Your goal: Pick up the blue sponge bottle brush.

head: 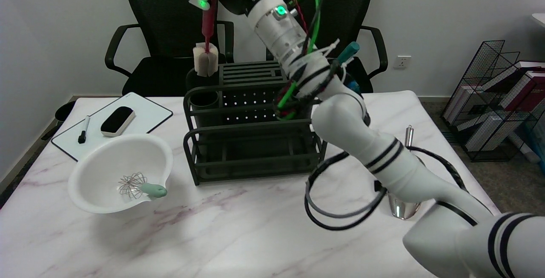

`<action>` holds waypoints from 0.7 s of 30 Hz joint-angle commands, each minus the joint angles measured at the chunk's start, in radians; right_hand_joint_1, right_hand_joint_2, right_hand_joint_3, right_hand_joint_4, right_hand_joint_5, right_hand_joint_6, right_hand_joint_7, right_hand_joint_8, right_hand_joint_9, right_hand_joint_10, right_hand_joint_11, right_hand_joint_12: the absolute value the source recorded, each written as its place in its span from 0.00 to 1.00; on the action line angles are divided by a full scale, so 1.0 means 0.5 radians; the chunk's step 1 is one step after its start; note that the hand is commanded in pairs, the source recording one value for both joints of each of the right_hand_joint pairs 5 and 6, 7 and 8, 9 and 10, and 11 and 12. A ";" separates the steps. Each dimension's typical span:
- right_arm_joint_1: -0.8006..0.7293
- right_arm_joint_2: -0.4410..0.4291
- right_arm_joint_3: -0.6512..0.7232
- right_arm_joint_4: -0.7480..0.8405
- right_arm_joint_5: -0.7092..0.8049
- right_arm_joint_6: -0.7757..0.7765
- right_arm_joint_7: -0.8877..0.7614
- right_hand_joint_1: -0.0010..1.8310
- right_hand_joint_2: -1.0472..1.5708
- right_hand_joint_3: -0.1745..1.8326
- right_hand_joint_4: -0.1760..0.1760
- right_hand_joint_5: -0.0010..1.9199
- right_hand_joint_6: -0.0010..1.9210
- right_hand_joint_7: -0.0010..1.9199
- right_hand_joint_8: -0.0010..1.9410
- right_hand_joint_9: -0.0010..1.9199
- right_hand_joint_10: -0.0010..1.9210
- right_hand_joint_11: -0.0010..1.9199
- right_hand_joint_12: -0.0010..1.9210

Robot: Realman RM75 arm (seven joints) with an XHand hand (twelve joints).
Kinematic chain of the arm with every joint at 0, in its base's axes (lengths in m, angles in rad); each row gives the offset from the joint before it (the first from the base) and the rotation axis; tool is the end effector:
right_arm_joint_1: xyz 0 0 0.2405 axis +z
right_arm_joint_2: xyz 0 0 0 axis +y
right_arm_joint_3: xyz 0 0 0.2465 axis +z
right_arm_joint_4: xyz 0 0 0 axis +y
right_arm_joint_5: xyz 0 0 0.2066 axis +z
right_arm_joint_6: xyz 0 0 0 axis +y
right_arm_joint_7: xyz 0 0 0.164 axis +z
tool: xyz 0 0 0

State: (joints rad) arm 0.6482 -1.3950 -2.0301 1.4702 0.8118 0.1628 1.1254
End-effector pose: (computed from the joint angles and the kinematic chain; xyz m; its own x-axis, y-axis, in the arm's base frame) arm -0.0241 -0.4432 0.1431 0.0369 -0.3700 0.9283 -0.8462 -0.5056 -0.1679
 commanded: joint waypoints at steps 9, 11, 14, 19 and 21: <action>-1.480 0.411 -0.057 0.764 -0.146 1.218 -0.043 0.55 1.00 0.27 0.50 1.00 1.00 1.00 0.99 1.00 1.00 1.00 1.00; -1.573 0.485 -0.078 0.753 -0.148 1.352 -0.065 0.55 1.00 0.27 0.50 1.00 1.00 1.00 0.99 1.00 1.00 1.00 1.00; -1.742 0.586 -0.087 0.714 -0.149 1.572 -0.113 0.55 1.00 0.28 0.50 1.00 1.00 1.00 0.99 1.00 1.00 1.00 1.00; -1.985 0.599 -0.113 0.569 -0.168 1.984 -0.130 0.54 1.00 0.29 0.50 1.00 1.00 1.00 0.99 1.00 1.00 1.00 1.00; -2.028 0.580 -0.167 0.520 -0.187 2.135 -0.130 0.55 1.00 0.30 0.50 1.00 1.00 1.00 0.99 1.00 1.00 1.00 1.00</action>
State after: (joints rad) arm 0.0675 -1.2268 -2.0410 1.7725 0.7699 0.6366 1.1018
